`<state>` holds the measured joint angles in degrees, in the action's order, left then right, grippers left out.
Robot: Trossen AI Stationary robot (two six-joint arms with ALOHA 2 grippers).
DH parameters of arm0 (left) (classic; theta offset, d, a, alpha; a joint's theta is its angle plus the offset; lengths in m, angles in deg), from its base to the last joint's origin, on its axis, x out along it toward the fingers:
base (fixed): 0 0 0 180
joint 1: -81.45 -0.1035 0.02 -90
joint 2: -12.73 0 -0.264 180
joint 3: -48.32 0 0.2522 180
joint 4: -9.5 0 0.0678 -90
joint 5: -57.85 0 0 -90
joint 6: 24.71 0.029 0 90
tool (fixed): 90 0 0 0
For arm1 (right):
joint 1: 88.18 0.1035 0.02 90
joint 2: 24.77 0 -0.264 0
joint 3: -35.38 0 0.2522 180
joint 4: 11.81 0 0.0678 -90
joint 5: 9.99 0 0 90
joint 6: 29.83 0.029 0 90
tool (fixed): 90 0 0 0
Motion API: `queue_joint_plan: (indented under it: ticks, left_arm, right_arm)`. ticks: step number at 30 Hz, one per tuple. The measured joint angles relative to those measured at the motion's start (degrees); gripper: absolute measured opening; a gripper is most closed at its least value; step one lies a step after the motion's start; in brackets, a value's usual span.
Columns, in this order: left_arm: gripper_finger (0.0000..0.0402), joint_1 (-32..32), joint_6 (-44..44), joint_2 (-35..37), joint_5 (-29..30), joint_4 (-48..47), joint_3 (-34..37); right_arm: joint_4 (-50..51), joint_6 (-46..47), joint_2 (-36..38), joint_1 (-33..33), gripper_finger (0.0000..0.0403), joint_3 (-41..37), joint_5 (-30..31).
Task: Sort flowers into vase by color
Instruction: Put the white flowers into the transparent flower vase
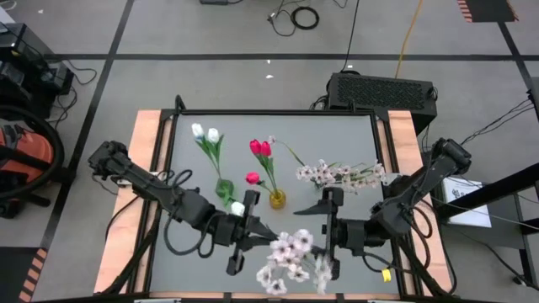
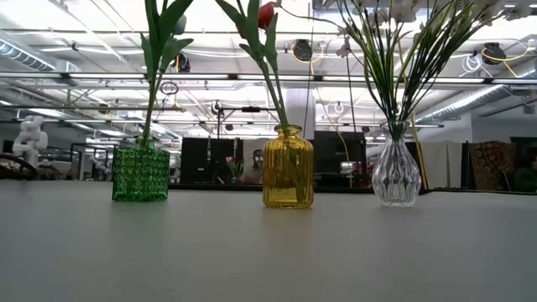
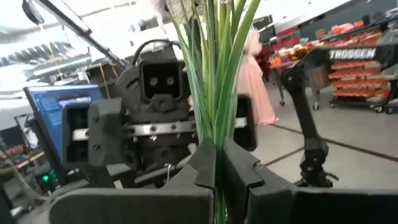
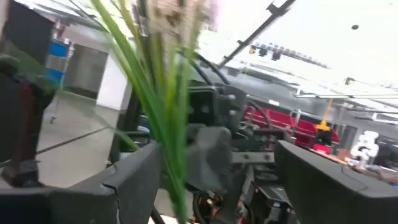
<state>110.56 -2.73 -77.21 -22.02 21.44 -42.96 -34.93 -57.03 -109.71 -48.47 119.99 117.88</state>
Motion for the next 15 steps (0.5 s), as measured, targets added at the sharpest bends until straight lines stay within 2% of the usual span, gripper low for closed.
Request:
queue_joint_plan:
  ticks: [4,10,15]
  left_arm:
    - [0.0011,-0.88,-0.14,0.02,0.65,-1.04,0.0]
    - [0.0019,-1.43,-0.41,0.0,0.83,-1.53,0.0]
    - [0.002,-0.59,0.23,0.17,0.81,-1.43,0.0]
  right_arm:
    - [0.11,1.45,-0.07,-0.13,0.0292,0.0,-0.96]
    - [1.62,3.61,-0.07,-0.68,0.0259,0.0,-3.67]
    - [5.03,5.94,-0.07,-0.98,0.0241,0.0,-0.1]
